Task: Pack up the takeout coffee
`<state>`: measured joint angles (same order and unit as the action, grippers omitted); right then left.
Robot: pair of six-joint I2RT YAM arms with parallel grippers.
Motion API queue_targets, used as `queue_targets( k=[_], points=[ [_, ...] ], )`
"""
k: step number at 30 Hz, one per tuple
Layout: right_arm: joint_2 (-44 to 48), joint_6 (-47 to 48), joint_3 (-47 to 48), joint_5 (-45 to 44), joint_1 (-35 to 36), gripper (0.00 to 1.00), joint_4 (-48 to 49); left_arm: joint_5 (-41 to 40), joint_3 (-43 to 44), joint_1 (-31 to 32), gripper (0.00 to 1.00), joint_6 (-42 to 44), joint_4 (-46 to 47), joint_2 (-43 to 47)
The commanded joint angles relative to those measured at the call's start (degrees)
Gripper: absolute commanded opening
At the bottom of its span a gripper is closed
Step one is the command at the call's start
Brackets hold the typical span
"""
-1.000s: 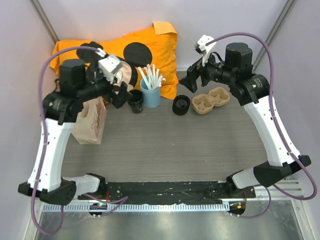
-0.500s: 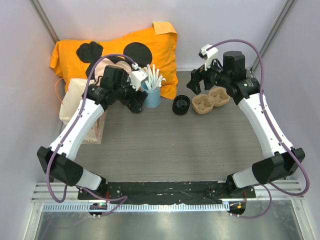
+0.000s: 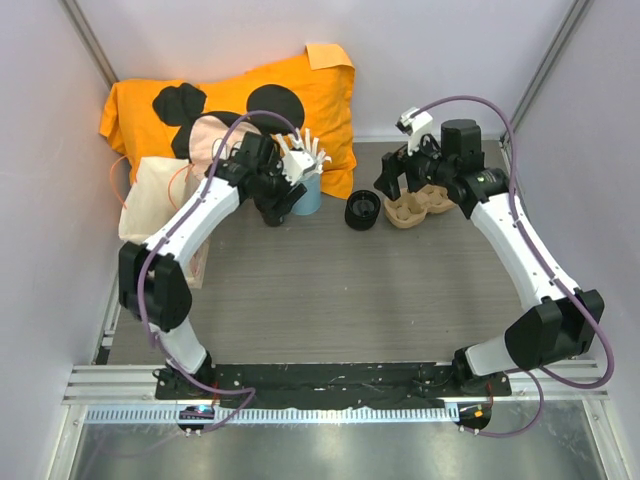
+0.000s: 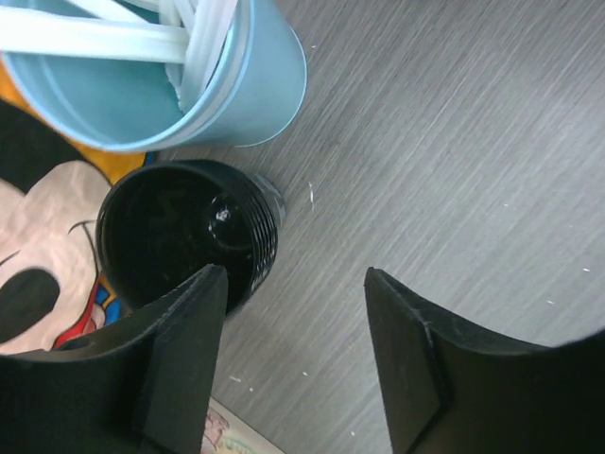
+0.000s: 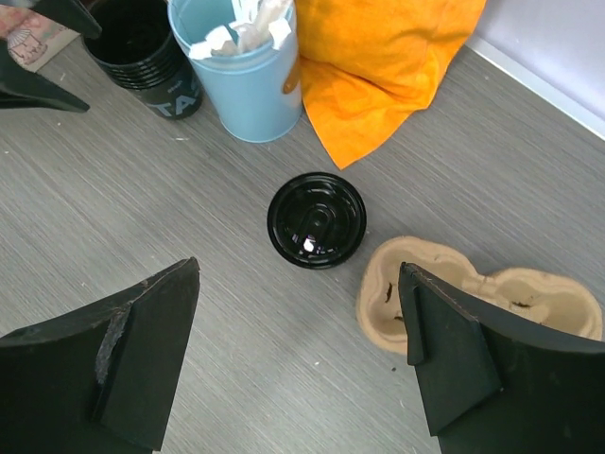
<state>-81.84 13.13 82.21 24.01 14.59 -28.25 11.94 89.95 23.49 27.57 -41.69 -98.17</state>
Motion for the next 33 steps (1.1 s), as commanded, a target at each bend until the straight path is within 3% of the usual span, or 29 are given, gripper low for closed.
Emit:
queue_targets(
  k=[1,10,17,33],
  points=[
    [3.7,-0.6,-1.6,3.0,-2.7,0.9,5.1,0.8,5.1,-1.0,0.62,2.6,1.2,-2.8],
    [5.8,-1.7,-4.2,5.0,-4.3,0.9,6.9,1.9,9.4,-2.4,0.43,2.9,-1.6,-7.4],
    [7.3,-2.1,-5.0,5.4,-4.3,0.9,7.5,3.3,11.6,-3.3,0.44,3.6,-4.3,-9.5],
    [8.5,-2.4,-6.4,5.7,-4.4,0.9,8.1,4.8,17.6,-5.1,0.34,3.5,-10.9,-15.0]
  ],
)
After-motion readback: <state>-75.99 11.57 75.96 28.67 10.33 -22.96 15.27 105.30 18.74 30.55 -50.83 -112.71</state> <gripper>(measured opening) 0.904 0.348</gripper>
